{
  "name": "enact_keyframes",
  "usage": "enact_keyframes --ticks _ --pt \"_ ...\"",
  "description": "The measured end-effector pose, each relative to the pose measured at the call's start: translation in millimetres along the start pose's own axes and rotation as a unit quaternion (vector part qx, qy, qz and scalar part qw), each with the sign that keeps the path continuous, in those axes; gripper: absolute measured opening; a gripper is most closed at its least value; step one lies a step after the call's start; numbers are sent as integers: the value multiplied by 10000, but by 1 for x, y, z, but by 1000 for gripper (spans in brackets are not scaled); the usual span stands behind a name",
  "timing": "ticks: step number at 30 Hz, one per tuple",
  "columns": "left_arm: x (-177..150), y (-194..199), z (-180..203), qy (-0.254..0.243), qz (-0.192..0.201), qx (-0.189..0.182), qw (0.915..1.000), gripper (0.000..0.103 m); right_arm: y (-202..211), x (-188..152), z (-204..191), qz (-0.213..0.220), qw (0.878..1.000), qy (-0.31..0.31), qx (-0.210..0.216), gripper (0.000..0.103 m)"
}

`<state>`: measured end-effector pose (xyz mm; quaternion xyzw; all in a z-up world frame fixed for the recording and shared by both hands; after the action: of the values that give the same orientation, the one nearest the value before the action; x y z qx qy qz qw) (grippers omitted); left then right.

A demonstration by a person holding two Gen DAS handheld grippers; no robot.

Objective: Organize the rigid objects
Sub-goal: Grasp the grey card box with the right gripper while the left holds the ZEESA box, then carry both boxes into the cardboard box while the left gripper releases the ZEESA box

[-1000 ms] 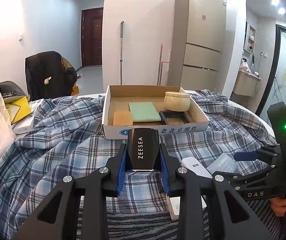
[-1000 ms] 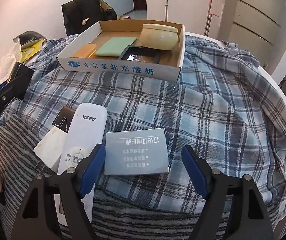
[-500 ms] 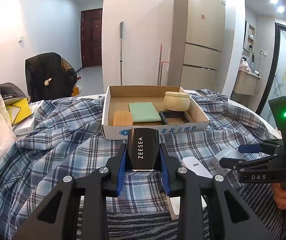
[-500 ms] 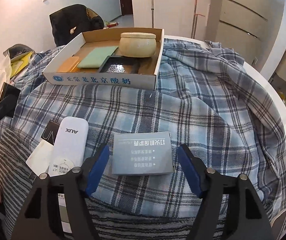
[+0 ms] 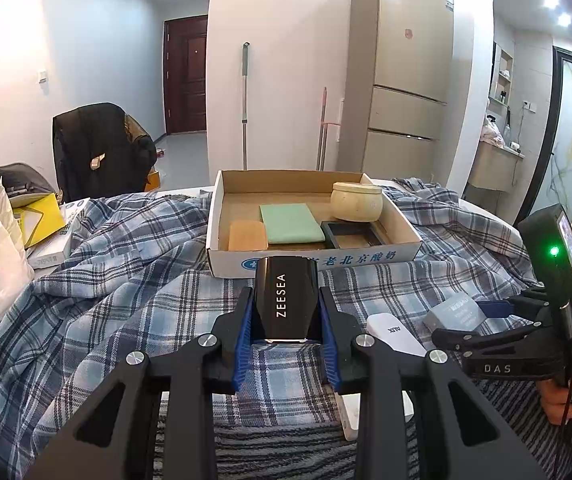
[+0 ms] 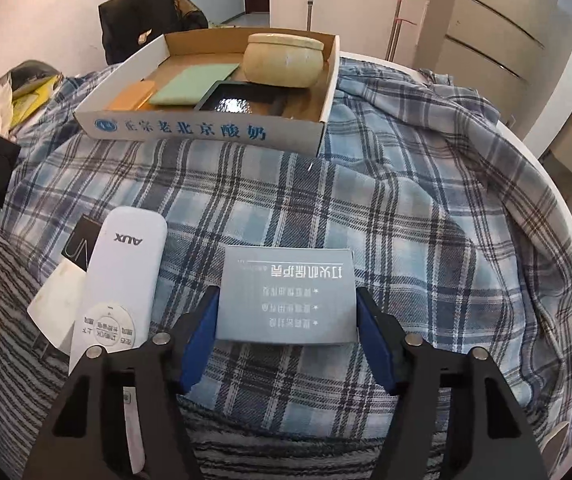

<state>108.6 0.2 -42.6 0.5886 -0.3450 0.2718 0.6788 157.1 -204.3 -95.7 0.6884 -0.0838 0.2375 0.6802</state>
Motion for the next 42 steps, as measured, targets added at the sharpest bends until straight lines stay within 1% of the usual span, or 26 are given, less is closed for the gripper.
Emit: enact_keyframes --ticks 4,7,9,11,15,18,20,23,25,26,27,28,30,31,34,36,37,39,40,42 --pt "0 1 0 3 27 24 10000 32 12 2 5 297 9995 -141 -6 63" --pt "1 2 0 -7 57 57 10000 32 21 5 11 542 9981 -237 -164 63" --pt "2 3 -1 23 84 66 9999 32 26 6 16 638 9972 -341 -182 63" --pt "5 4 -5 77 124 177 9997 32 31 8 21 687 9961 -494 -232 63" --pt "16 10 -16 243 239 330 9989 32 57 14 26 1041 9908 -651 -563 63" --pt "30 24 -23 328 379 318 9982 32 78 24 23 1212 9895 -531 -577 63" --pt "44 35 -25 300 467 268 9981 32 91 33 21 1317 9884 -511 -563 63" --pt "70 48 -23 187 603 261 9977 32 107 55 13 1510 9858 -477 -565 63" --pt "90 49 -20 136 691 211 9973 32 116 75 9 1682 9824 -582 -569 63" --pt "104 45 -18 66 700 224 9973 32 119 84 9 1758 9808 -666 -528 63" --pt "112 41 -17 29 678 323 9972 32 123 95 8 1827 9790 -784 -457 63" --pt "126 31 -19 97 628 383 9972 32 124 107 8 1879 9770 -940 -376 63" --pt "146 11 -26 378 483 92 9981 32 123 128 8 1880 9748 -1170 -276 63" --pt "157 -6 -30 496 329 -61 9982 32 121 138 7 1874 9742 -1231 -247 63" --pt "178 -49 -34 504 51 -119 9986 32 112 167 6 1905 9709 -1407 -362 63" --pt "181 -75 -37 485 -158 -175 9985 32 101 181 7 1856 9706 -1486 -374 63" --pt "179 -89 -41 527 -273 -234 9980 32 95 184 9 1782 9718 -1525 -241 63" --pt "169 -109 -46 695 -477 -415 9956 32 81 182 15 1720 9709 -1642 292 63" --pt "163 -119 -47 687 -536 -399 9954 32 75 180 17 1690 9705 -1675 390 63" --pt "154 -138 -47 521 -728 -160 9959 32 57 179 17 1457 9760 -1603 220 63"
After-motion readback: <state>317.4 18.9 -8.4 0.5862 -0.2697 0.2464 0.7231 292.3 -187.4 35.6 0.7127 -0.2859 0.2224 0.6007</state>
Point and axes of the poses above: each gripper's, at about its wrist camera, not at the fingertips, and y roughly against the way its jaws point, z to its right, x to its top, the point moved 1 cm from there along -y, roughly the way its jaws point, and after that the axes turned 3 degrees about -z, right-handed, at the moved point
